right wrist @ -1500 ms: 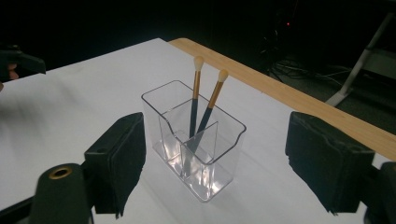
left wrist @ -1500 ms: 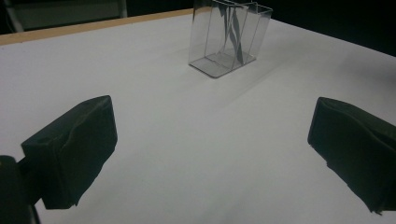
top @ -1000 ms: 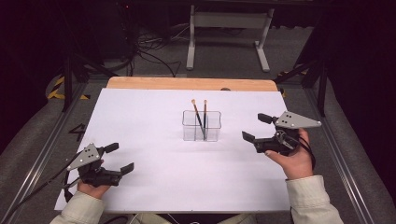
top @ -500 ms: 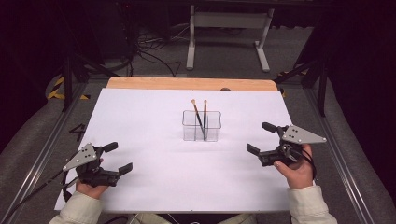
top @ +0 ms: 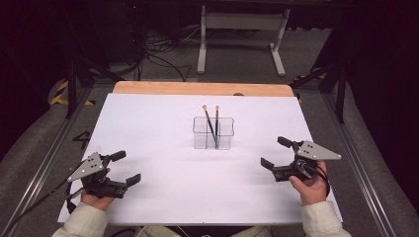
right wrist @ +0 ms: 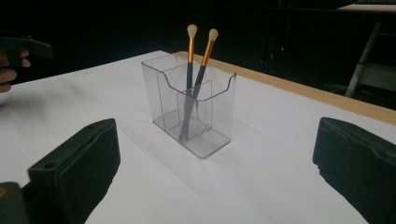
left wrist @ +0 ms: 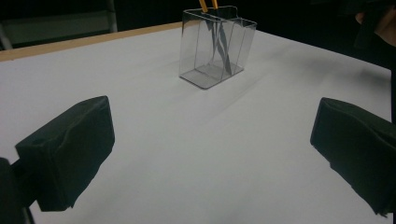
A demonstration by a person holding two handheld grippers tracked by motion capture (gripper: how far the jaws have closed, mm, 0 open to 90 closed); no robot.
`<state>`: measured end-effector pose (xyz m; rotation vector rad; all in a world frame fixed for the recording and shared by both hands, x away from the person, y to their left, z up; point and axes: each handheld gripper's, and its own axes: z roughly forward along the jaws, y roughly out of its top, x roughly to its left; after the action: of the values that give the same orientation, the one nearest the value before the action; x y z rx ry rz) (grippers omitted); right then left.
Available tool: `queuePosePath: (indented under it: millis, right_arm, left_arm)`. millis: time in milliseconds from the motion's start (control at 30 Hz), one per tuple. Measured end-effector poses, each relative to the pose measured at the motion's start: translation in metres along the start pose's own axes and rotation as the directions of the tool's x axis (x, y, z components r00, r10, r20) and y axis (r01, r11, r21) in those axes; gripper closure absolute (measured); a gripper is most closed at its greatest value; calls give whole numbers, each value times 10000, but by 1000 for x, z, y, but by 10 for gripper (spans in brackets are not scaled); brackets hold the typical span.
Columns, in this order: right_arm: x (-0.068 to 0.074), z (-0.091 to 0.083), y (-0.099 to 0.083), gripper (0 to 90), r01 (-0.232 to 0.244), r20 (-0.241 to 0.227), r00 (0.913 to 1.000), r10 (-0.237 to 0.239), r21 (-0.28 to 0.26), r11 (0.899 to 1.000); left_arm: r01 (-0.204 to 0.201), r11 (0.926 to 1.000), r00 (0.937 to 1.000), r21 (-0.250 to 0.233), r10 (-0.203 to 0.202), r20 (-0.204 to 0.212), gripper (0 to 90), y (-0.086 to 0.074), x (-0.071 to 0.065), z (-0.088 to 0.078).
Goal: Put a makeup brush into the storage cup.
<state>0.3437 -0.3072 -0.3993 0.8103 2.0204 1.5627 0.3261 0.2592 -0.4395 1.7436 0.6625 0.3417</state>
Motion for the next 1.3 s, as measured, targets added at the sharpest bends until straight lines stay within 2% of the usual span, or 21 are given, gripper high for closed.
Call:
queuePosePath:
  millis: [100, 300, 567, 733, 967, 1133, 1233, 1300]
  right_arm:
    - [1, 2, -6, 13, -175, -8, 9998, 175, 73, 9998]
    - [2, 4, -16, 13, -183, 82, 9998, 181, 149, 9997]
    - [4, 7, -28, 13, -448, 75, 9990, 446, 238, 9987]
    - [7, 9, -33, 13, -565, -63, 9984, 567, 229, 9981]
    - [9, 13, -41, 13, -692, -71, 9976, 695, 357, 9970]
    - [9, 16, -46, 13, -817, -36, 9966, 819, 456, 9956]
    - [9, 17, -48, 13, -813, 61, 9967, 811, 508, 9954]
    - [9, 18, -50, 15, -865, 120, 9962, 860, 485, 9951]
  left_arm:
    - [-3, 10000, 10000, -42, 3, -9, 4, -1, 1, 0]
    - [14, 9998, 10000, -204, -13, 30, 5, -2, 3, 0]
    - [49, 9996, 10000, -290, -49, -1, 8, -5, 4, 0]
    - [99, 9979, 9999, -646, -98, 22, 5, -7, 6, 0]
    - [-5, 9986, 10000, -525, 5, 8, 5, -10, 6, 3]
    - [272, 9995, 9996, -180, -272, 29, 0, -11, 6, 7]
    - [252, 9997, 9997, 21, -251, -57, 1, -12, 6, 10]
    - [69, 9999, 10000, 110, -69, -40, 1, -12, 6, 11]
